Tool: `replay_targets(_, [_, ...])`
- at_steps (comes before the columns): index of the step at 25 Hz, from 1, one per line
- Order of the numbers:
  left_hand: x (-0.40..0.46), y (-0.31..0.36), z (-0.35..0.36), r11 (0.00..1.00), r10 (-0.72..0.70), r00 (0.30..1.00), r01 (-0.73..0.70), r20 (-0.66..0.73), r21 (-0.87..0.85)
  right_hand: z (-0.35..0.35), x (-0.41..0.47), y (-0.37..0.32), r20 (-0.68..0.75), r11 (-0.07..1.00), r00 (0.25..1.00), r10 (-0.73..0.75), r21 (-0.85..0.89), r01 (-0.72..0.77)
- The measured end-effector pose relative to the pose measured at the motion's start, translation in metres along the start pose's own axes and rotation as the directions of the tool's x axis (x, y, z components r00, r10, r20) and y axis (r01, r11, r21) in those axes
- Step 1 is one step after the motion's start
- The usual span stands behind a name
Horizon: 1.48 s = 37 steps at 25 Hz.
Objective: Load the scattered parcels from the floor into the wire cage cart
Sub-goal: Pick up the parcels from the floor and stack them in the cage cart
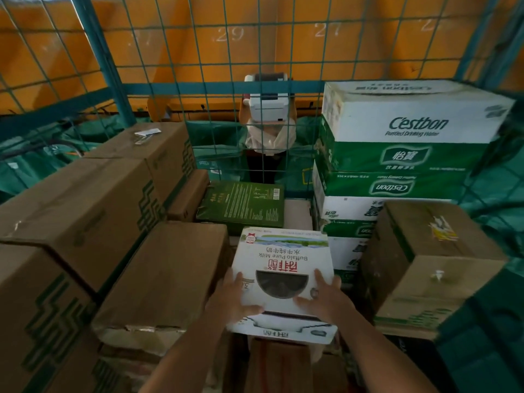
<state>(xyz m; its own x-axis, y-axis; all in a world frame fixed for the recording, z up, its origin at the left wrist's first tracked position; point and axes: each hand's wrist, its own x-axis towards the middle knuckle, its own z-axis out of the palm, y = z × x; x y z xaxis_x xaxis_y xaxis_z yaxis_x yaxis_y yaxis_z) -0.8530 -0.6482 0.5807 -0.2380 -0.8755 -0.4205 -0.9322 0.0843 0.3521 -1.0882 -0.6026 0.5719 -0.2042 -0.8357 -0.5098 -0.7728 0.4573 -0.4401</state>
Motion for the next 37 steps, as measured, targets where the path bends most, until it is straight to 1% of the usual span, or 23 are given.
replay_targets(2, [0.006,-0.003,0.002,1.000,0.005,0.998,-0.003,0.055,-0.025,0.007,0.001,0.004,-0.022,1.000,1.000,0.009,-0.007,-0.009])
replay_targets(6, [0.008,-0.007,0.020,0.998,-0.049,0.991,0.054,0.123,-0.041,0.025,0.007,0.008,-0.065,0.989,0.998,0.006,-0.147,-0.016])
replay_targets(9, [0.012,-0.013,0.024,0.999,-0.048,0.985,0.051,0.165,-0.013,0.032,0.012,0.010,-0.080,0.979,0.997,0.011,-0.202,-0.027])
replay_targets(11, [0.014,-0.011,0.024,0.999,-0.048,0.985,0.048,0.167,0.001,0.031,0.014,0.011,-0.073,0.974,0.997,0.013,-0.224,-0.029])
replay_targets(17, [0.020,-0.009,0.026,0.997,-0.068,0.984,0.071,0.165,-0.016,0.026,0.014,0.009,-0.032,0.976,0.999,0.014,-0.215,-0.021])
replay_targets(20, [0.024,-0.009,0.025,0.996,-0.073,0.987,0.079,0.141,-0.035,0.019,0.016,0.007,0.014,0.980,1.000,0.020,-0.198,-0.017])
replay_targets(22, [0.025,-0.013,0.026,0.996,-0.068,0.994,0.073,0.091,-0.059,0.010,0.015,0.003,0.034,0.994,0.999,0.002,-0.112,0.002])
replay_targets(23, [0.024,-0.014,0.027,0.993,-0.060,0.997,0.064,0.044,-0.095,0.006,0.013,0.001,0.020,0.997,0.999,-0.028,-0.074,0.029])
replay_targets(25, [0.024,-0.014,0.026,0.988,-0.028,0.998,0.019,-0.060,-0.155,-0.001,0.009,0.001,-0.073,0.994,0.992,-0.107,-0.042,0.104])
replay_targets(26, [0.025,-0.012,0.026,0.988,-0.015,0.996,0.001,-0.083,-0.155,-0.002,0.008,0.003,-0.115,0.991,0.984,-0.132,-0.034,0.129])
replay_targets(27, [0.026,-0.009,0.027,0.991,-0.007,0.996,-0.005,-0.084,-0.135,-0.003,0.006,0.006,-0.136,0.991,0.981,-0.136,-0.031,0.133])
replay_targets(29, [0.027,-0.006,0.028,0.999,-0.009,0.998,0.007,-0.059,-0.036,0.000,0.005,0.011,-0.112,0.994,0.989,-0.102,-0.055,0.096])
replay_targets(31, [0.030,-0.006,0.028,0.997,-0.004,0.999,0.007,-0.033,0.072,0.007,0.004,0.011,-0.081,0.993,0.995,-0.053,-0.106,0.044])
replay_targets(32, [0.033,-0.006,0.025,0.994,0.004,1.000,-0.002,-0.018,0.106,0.009,0.004,0.009,-0.087,0.990,0.996,-0.036,-0.141,0.024])
replay_targets(34, [0.035,-0.007,0.017,0.988,0.010,1.000,-0.012,0.013,0.152,0.009,0.005,0.002,-0.108,0.979,0.994,-0.016,-0.205,-0.006])
replay_targets(37, [0.035,-0.007,0.008,0.983,-0.016,0.998,0.003,0.069,0.182,0.007,0.001,-0.005,-0.112,0.967,0.993,0.027,-0.250,-0.055])
